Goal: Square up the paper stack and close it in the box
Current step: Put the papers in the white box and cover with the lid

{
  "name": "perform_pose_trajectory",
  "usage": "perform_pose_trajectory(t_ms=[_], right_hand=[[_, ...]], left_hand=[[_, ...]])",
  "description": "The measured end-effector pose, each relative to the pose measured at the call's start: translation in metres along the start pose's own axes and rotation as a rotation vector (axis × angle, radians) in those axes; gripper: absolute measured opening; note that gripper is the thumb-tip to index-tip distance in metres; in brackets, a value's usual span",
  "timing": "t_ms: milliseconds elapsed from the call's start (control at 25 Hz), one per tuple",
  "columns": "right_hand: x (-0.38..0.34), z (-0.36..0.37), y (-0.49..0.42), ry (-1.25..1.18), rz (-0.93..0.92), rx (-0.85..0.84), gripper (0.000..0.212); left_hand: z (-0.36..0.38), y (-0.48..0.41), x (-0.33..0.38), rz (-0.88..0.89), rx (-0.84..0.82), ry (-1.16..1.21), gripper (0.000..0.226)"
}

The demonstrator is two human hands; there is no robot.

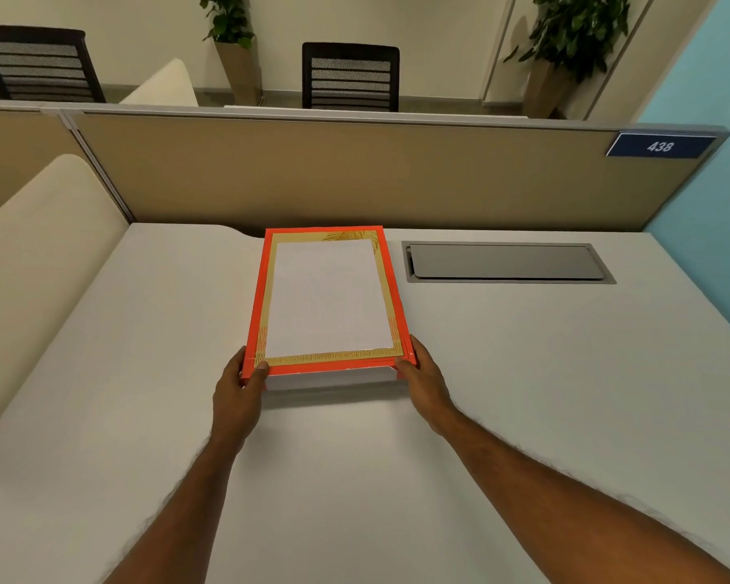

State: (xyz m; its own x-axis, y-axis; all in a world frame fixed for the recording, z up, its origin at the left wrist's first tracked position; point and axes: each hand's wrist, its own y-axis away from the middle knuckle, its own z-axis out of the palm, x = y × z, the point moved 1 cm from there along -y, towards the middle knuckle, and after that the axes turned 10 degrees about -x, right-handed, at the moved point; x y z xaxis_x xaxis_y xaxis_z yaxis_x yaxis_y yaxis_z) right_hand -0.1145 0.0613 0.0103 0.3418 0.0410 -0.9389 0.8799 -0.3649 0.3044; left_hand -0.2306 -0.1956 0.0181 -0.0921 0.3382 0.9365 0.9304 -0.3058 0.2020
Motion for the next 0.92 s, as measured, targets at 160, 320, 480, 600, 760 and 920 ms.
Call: perform_pose_trajectory(t_ms=[160, 320, 480, 600, 760, 920], right_hand=[[0.007, -0.004, 0.002, 0.068, 0.025, -0.025, 0.046], [0.009, -0.014, -0.005, 0.210, 0.049, -0.046, 0.056], [-0.002, -0.029, -0.036, 0.330, 0.065, -0.001, 0.070], [-0.027, -0.029, -0.077, 0.443, 0.008, -0.001, 0.068], [-0.062, -0.024, -0.141, 0.603, -0.055, -0.097, 0.065], [-0.083, -0.022, -0.200, 0.767, -0.034, -0.149, 0.068]], left_hand=[[0.001, -0.001, -0.009, -0.003, 0.000, -0.074, 0.047], [0.000, -0.005, -0.020, 0.001, -0.006, -0.116, 0.049], [-0.009, -0.035, -0.014, -0.057, -0.039, -0.135, 0.068], [-0.012, -0.070, -0.002, -0.021, -0.069, -0.253, 0.075], [0.000, -0.113, 0.010, 0.094, -0.164, -0.554, 0.076], [0.003, -0.161, 0.028, 0.101, -0.207, -0.639, 0.075]])
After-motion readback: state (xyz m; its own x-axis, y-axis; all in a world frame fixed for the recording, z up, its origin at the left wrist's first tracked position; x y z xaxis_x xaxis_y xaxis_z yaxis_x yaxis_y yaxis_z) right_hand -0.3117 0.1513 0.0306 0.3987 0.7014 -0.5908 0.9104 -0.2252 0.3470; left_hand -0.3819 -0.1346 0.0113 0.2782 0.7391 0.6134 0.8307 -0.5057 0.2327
